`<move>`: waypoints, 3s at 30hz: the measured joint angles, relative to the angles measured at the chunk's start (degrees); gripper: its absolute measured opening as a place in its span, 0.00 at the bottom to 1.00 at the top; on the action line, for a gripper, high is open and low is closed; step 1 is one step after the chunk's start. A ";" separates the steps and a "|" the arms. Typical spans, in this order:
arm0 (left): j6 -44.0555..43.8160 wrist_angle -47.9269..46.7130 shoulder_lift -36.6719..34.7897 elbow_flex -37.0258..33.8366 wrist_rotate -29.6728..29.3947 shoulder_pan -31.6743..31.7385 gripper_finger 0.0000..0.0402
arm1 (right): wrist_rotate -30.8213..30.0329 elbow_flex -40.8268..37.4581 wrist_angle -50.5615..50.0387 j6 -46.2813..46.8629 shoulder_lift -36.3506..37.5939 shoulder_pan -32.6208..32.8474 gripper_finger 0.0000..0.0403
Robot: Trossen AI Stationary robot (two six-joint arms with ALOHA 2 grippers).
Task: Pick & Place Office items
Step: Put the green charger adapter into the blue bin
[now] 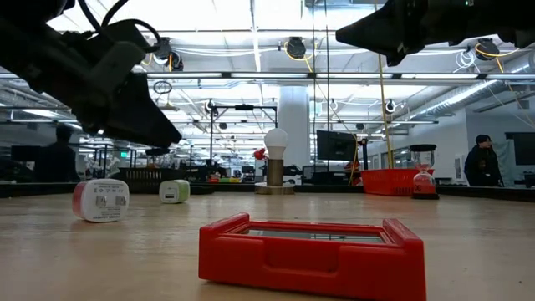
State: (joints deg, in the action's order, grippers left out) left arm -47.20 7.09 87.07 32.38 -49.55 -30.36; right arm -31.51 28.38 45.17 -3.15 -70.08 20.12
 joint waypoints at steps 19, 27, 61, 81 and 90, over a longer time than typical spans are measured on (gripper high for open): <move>-9.47 -7.29 0.10 -0.02 2.11 8.55 0.74 | 0.01 0.00 0.00 1.00 0.00 -0.02 0.01; -8.64 -0.62 8.71 -0.05 4.73 9.98 0.76 | 0.01 0.00 0.02 1.02 -0.02 -0.02 0.01; 20.00 22.09 9.68 1.05 19.79 10.02 0.50 | 0.01 0.02 -0.50 1.02 -0.02 -0.02 0.01; 42.58 19.78 33.00 27.74 38.73 18.47 0.50 | 0.02 0.03 -2.03 1.31 -0.02 -0.04 0.01; 38.36 16.67 32.32 27.50 41.74 19.80 0.76 | 0.03 0.02 -1.90 1.39 -0.03 -0.04 0.01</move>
State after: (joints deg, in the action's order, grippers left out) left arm -8.84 23.75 119.39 59.88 -7.81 -10.57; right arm -31.48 28.40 43.27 -1.76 -70.12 20.08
